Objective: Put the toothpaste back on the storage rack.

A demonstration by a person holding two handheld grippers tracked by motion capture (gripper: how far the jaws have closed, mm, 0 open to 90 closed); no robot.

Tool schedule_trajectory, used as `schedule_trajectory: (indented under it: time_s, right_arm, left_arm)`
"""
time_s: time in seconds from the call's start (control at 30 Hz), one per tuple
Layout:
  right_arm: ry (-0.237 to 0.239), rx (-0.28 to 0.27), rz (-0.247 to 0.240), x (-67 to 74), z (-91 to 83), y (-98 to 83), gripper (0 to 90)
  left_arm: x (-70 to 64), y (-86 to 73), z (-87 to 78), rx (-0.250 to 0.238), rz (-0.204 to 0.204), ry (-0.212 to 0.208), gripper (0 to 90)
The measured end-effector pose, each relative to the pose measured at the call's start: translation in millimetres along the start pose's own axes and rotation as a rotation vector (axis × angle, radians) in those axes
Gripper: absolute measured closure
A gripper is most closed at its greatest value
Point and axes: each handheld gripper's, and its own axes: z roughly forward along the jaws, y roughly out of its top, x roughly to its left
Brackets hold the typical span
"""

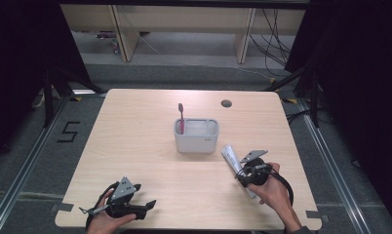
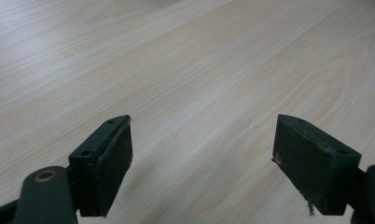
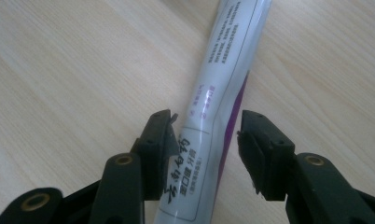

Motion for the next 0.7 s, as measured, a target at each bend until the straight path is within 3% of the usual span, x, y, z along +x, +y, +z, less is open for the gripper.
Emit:
schedule_trajectory:
  time_s: [0.1,0.33,0.7]
  right_arm:
    - [-0.003,0.016,0.009,0.5,2.9,2.9,54.8]
    - [0.008,0.086,0.013,-1.4,15.3,11.3,54.1]
    - [0.011,0.12,0.059,-6.1,20.6,18.1,58.9]
  left_arm:
    - [-0.8,0.2,0.5,-0.01,-0.012,0.0,19.3]
    - [0.3,0.2,-0.4,0.009,0.009,-0.006,19.3]
    - [0.3,0.5,-0.2,0.019,0.017,0.001,19.3]
